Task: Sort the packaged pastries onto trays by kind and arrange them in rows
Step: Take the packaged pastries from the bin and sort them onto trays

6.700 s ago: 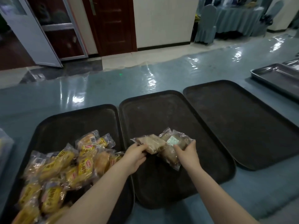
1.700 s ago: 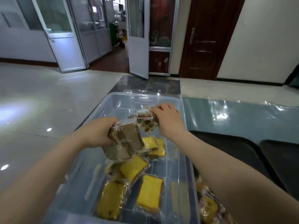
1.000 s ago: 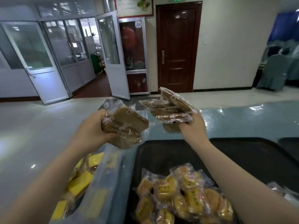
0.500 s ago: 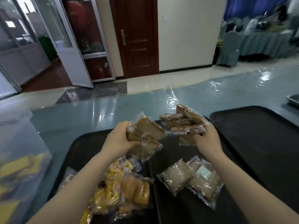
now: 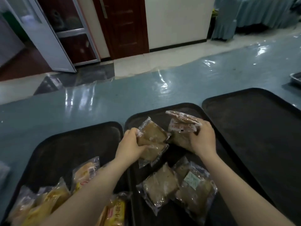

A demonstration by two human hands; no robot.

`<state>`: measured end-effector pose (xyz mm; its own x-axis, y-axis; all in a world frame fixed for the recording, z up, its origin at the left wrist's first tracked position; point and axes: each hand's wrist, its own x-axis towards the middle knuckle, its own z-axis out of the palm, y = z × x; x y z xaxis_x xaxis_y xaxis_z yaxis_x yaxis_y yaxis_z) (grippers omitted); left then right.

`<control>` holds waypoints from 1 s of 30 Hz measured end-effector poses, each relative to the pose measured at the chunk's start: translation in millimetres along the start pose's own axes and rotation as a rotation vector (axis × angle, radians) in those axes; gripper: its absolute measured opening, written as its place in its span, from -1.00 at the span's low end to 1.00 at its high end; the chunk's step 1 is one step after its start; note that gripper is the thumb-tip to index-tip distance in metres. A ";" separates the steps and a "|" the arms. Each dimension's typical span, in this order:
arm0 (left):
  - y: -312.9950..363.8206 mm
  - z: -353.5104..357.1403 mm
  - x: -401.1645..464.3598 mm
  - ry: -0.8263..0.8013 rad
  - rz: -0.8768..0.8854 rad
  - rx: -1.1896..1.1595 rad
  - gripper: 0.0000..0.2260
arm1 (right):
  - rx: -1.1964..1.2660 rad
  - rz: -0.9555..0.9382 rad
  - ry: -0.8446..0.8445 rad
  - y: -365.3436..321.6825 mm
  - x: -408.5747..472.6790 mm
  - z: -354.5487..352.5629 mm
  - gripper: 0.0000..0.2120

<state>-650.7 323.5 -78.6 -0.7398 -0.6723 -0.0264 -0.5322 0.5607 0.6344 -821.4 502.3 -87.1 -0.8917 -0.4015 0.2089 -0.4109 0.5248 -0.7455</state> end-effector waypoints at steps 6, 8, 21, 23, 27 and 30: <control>-12.8 1.8 13.3 -0.144 -0.133 -0.182 -0.24 | -0.466 -0.058 -0.401 12.0 -1.1 20.6 0.12; -17.5 -4.0 10.1 -0.214 -0.121 -0.204 -0.29 | -0.605 -0.086 -0.629 11.5 -4.4 25.7 0.14; -11.7 -63.5 -56.9 -0.251 -0.054 -0.226 -0.42 | -0.450 -0.219 -0.649 -64.4 -52.2 0.7 -0.33; -9.2 -75.4 -69.1 -0.247 -0.033 -0.260 -0.42 | -0.401 -0.248 -0.644 -80.1 -63.7 -2.9 -0.36; -11.4 -103.4 -100.1 -0.207 0.038 -0.314 -0.44 | -0.248 -0.304 -0.586 -113.8 -91.7 -1.2 -0.48; -22.2 -132.4 -129.3 -0.161 0.084 -0.337 -0.48 | -0.142 -0.357 -0.527 -149.0 -114.3 4.5 -0.60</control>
<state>-488.7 334.0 13.0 -0.8446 -0.5311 -0.0681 -0.3220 0.4021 0.8571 -657.4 466.6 -2.7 -0.4981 -0.8649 0.0627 -0.7180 0.3708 -0.5891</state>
